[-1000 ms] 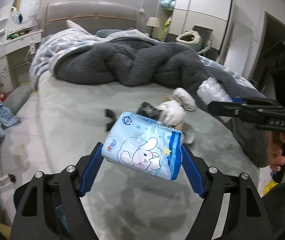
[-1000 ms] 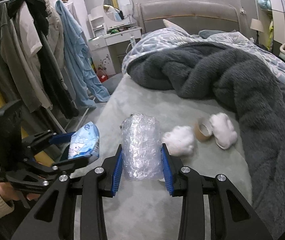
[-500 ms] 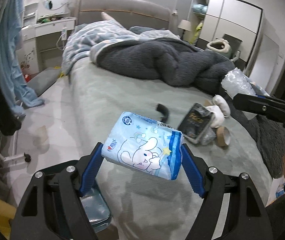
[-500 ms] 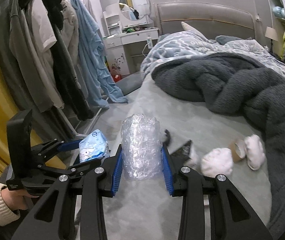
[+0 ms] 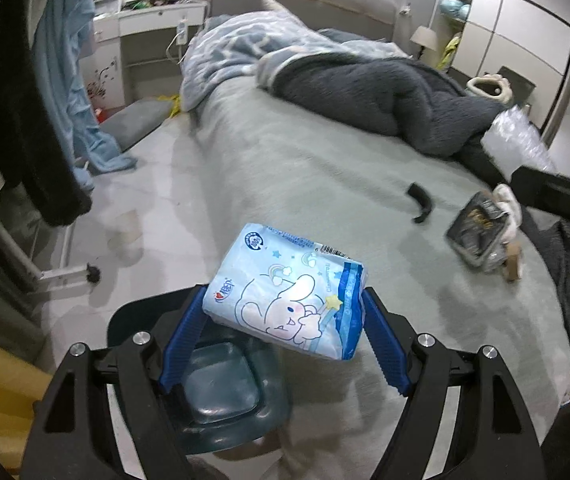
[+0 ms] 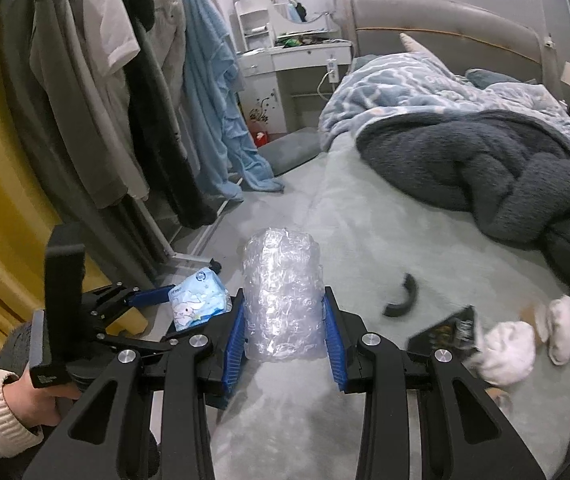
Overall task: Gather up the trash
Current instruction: 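Carry both items over the teal bin and open both tools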
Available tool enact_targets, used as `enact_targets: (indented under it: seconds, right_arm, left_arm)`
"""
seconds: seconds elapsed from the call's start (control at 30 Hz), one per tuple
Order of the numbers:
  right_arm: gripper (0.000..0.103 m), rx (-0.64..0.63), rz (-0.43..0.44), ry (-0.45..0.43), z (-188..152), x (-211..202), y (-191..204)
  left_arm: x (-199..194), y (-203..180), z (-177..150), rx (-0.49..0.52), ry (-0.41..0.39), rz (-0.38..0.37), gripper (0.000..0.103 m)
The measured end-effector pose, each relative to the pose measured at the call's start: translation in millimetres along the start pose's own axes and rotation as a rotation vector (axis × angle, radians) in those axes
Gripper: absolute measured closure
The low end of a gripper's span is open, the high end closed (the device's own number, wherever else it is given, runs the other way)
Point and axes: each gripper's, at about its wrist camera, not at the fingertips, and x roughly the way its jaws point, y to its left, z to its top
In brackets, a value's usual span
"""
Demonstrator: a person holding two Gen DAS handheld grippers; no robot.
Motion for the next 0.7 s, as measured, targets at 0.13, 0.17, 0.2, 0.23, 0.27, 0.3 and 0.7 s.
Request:
enact_targets:
  seconds: [0.13,0.17,0.2,0.23,0.27,0.3,0.7]
  right_arm:
    - [0.067,-0.019,0.012,0.022,3,14,15]
    - [0.067,-0.024,0.013,0.029,4,18,18]
    - [0.067,-0.027,0.016,0.035,4,22,21]
    - [0.067,-0.029,0.018,0.041,4,26,23]
    - [0.067,-0.03,0.02,0.049,4,30,25]
    - [0.067,-0.031,0.023,0.055,4,33,27]
    - [0.067,-0.058,0.086,0.147,-4,83,58]
  left_arm:
    - [8,21,-8,-0.036,0.054,0.008,0.025]
    - [9,24,-9,-0.041,0.065,0.009,0.025]
    - [11,27,-11,-0.045,0.075,0.012,0.024]
    - [13,31,-15,-0.047,0.091,0.021,0.025]
    - [15,34,-17,-0.049,0.1,0.026,0.025]
    - [16,37,-19,-0.053,0.111,0.03,0.025]
    - [44,81,-42,-0.183,0.287,0.071,0.025]
